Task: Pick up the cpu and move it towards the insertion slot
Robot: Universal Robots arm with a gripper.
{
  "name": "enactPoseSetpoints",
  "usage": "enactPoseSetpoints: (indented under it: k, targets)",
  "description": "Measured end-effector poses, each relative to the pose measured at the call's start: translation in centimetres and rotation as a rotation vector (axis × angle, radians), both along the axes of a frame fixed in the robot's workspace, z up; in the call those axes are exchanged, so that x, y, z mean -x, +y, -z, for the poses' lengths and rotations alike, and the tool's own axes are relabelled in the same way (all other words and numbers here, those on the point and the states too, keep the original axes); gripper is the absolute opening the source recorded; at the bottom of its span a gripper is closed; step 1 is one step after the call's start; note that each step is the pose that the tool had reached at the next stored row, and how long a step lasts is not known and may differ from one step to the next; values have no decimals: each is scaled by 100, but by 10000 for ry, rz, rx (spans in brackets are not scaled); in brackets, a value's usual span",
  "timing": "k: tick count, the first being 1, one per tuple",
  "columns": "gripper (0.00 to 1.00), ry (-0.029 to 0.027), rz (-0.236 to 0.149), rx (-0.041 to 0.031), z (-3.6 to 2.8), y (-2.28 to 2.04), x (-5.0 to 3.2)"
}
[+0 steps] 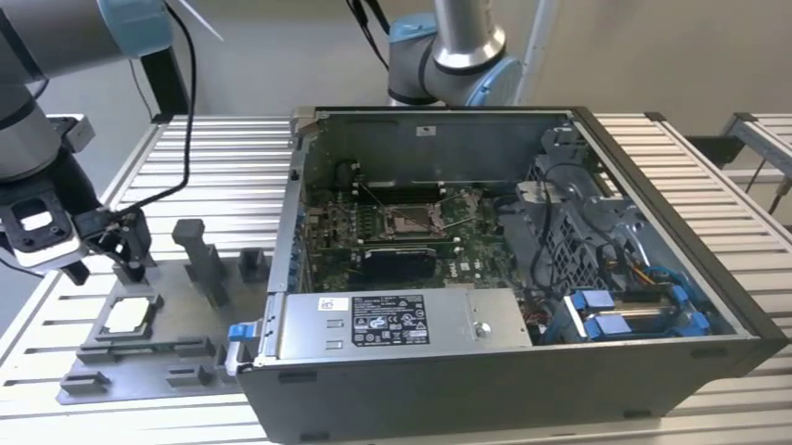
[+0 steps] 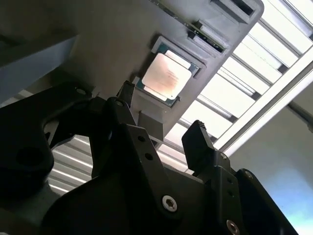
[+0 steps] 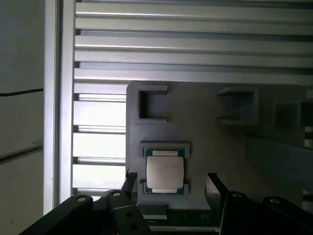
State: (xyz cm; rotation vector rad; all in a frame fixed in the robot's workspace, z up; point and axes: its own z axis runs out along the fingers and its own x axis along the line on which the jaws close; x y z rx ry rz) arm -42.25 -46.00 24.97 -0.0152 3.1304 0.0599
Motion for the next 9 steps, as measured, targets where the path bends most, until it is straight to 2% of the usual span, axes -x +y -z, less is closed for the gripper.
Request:
enactPoseSetpoints:
  k: [9]
  targets:
    - [100, 2, -82, 1, 163, -6, 22]
